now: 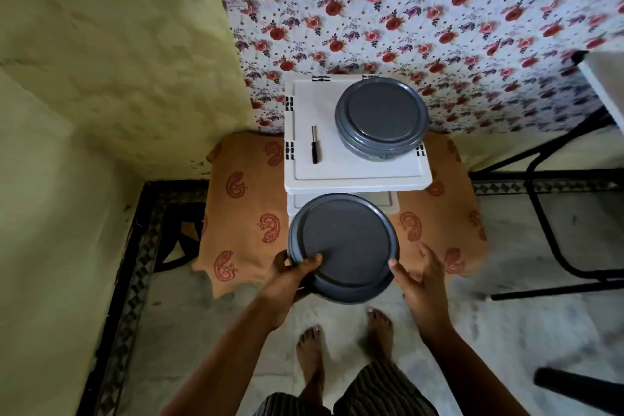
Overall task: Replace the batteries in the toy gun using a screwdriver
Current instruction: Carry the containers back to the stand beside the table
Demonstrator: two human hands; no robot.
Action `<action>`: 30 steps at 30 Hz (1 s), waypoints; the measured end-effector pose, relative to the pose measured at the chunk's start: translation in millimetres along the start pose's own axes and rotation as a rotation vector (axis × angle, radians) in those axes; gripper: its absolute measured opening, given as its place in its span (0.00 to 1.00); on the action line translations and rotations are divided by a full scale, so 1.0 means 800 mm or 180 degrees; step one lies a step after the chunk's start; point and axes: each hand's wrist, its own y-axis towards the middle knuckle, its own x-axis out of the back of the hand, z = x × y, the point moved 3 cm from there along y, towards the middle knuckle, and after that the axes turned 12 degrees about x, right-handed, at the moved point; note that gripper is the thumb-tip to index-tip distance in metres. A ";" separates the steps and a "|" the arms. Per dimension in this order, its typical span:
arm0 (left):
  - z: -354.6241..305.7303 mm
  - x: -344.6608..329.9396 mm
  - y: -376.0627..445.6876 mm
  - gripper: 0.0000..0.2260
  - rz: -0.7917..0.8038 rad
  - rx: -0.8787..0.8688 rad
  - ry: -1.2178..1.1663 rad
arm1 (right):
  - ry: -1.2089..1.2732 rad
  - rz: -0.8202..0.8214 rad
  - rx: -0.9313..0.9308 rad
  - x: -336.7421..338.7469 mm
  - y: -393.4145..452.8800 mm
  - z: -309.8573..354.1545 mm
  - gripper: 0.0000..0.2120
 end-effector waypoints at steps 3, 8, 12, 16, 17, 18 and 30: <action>-0.003 -0.014 0.021 0.24 0.0043 -0.0066 0.0008 | 0.1400 0.0280 -0.1169 -0.012 -0.003 -0.019 0.21; -0.023 -0.044 0.058 0.22 0.0040 -0.0118 0.0492 | 0.1537 0.0006 -0.0855 -0.029 0.053 -0.015 0.22; -0.052 -0.065 0.080 0.17 -0.0177 -0.0050 0.0573 | 0.1560 0.0029 -0.0843 -0.032 0.100 -0.015 0.23; -0.067 -0.073 0.104 0.21 -0.0412 -0.0035 0.0708 | 0.1493 0.0089 -0.0764 -0.039 0.133 -0.014 0.22; -0.070 -0.073 0.108 0.22 -0.0450 -0.0032 0.0884 | 0.1481 0.0064 -0.0753 -0.041 0.141 -0.012 0.22; -0.072 -0.074 0.113 0.22 -0.0467 -0.0031 0.1043 | 0.1472 0.0032 -0.0760 -0.042 0.148 -0.012 0.22; -0.098 -0.077 0.147 0.13 -0.0469 -0.0124 0.0428 | 0.1412 -0.0037 -0.0576 -0.061 0.214 -0.014 0.17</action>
